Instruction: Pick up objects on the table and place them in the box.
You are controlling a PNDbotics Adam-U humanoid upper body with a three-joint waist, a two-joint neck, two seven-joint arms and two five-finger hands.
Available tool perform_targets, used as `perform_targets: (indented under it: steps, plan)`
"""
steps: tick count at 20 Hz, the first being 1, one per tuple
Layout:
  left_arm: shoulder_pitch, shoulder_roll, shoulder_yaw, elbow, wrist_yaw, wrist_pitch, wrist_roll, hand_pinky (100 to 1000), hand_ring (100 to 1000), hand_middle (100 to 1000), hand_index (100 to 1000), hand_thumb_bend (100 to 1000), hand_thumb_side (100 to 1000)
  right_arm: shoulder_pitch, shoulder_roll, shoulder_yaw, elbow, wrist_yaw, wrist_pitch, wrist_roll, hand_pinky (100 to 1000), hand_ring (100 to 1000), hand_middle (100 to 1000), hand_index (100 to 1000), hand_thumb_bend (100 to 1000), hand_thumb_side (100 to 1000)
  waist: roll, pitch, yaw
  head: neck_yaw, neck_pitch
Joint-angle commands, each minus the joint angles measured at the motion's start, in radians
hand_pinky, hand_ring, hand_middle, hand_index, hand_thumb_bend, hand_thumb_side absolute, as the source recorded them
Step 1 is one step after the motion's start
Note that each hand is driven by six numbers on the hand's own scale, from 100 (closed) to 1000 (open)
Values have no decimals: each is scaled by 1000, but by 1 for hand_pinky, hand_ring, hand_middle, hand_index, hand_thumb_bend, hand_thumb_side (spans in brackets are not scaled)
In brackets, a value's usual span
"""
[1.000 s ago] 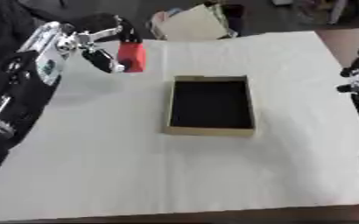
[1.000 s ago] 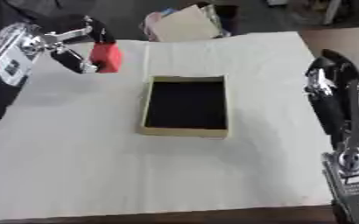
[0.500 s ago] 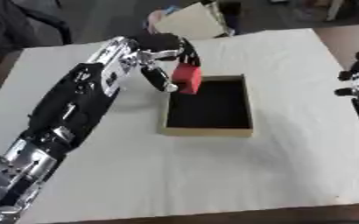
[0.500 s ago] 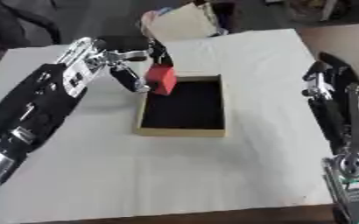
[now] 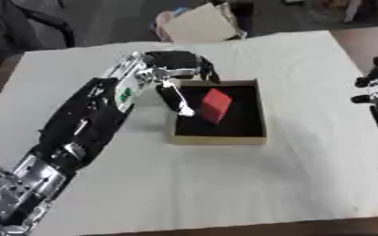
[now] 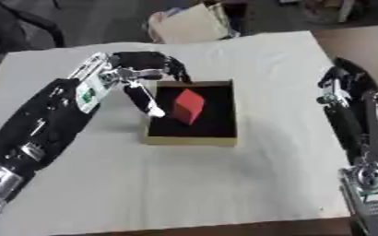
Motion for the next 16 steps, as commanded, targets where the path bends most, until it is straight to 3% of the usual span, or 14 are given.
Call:
perform_targets:
  steps: [1, 4, 11, 16]
  plan:
    - [-8, 49, 12, -70, 50, 5, 20, 772, 756, 742, 855, 541, 421, -16, -6, -8, -20, -5, -3, -3, 572, 746, 534, 857, 100, 719, -8, -12, 7, -8, -12]
    - [23, 108, 52, -180, 136, 53, 72, 765, 733, 719, 845, 467, 419, -13, -11, -15, -19, -5, 0, -9, 572, 746, 533, 857, 100, 719, -11, -12, 19, -21, -13]
    - [154, 262, 227, -458, 395, 245, 310, 754, 691, 671, 817, 322, 403, -9, -21, -26, -17, 0, 3, -20, 572, 746, 534, 857, 100, 720, -11, -13, 44, -42, -17]
    - [275, 388, 387, -483, 502, 388, 500, 748, 663, 637, 792, 245, 377, -5, -26, -32, -16, 7, 4, -24, 572, 747, 534, 858, 100, 719, -8, -20, 62, -57, -19]
